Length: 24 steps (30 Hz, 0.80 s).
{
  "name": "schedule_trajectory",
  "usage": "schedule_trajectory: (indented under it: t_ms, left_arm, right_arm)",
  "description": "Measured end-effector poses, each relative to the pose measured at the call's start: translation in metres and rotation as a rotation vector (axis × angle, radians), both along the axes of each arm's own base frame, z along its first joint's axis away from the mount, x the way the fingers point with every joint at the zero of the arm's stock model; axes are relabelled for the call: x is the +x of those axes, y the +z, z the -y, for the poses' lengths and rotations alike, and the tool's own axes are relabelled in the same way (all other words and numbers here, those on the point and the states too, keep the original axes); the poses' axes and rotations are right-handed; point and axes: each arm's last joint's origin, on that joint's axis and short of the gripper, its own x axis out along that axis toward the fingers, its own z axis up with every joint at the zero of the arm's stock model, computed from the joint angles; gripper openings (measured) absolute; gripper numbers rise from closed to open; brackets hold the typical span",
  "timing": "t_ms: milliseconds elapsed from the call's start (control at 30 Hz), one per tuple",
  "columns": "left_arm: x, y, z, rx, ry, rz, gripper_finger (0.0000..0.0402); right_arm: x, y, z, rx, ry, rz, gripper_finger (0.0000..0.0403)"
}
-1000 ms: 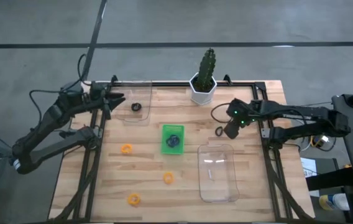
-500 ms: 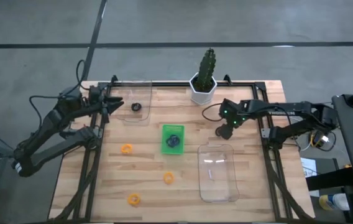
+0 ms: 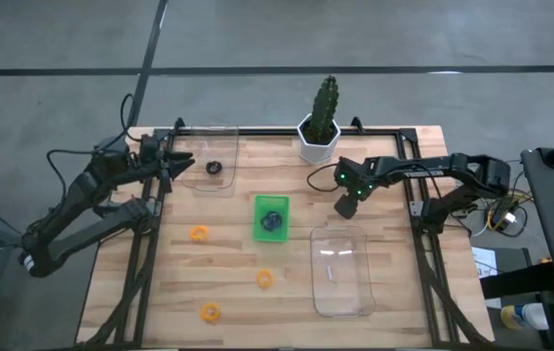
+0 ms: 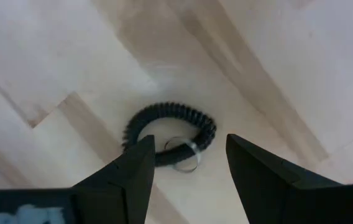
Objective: Sort spring keychains
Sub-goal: Put the black spring keychain into the top transparent bin
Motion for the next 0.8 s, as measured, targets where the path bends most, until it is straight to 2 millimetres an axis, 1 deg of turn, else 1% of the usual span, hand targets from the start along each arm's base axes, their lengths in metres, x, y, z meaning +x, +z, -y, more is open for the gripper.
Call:
schedule_trajectory:
  t_ms: [267,433,533,667,800]
  left_arm:
    - [0.000,0.000,0.000,-0.001,0.000,0.000,0.0119]
    - [0.000,0.000,0.000,-0.001,0.000,0.000,0.0119]
    - [0.000,0.000,0.000,-0.001,0.000,0.000,0.0119]
    - [0.000,0.000,0.000,0.000,0.000,0.000,0.0119]
    - [0.000,0.000,0.000,0.000,0.000,0.000,0.0119]
  right_arm:
    - [0.012,-0.015,0.007,-0.022,0.019,-0.175,0.0194]
    - [0.016,-0.022,0.009,-0.014,0.038,-0.211,0.0194]
    - [0.017,-0.022,0.009,-0.013,0.035,-0.213,0.0191]
    - [0.016,-0.017,0.009,-0.036,0.008,-0.197,0.0165]
    - [0.013,-0.011,0.010,-0.075,-0.026,-0.188,0.0119]
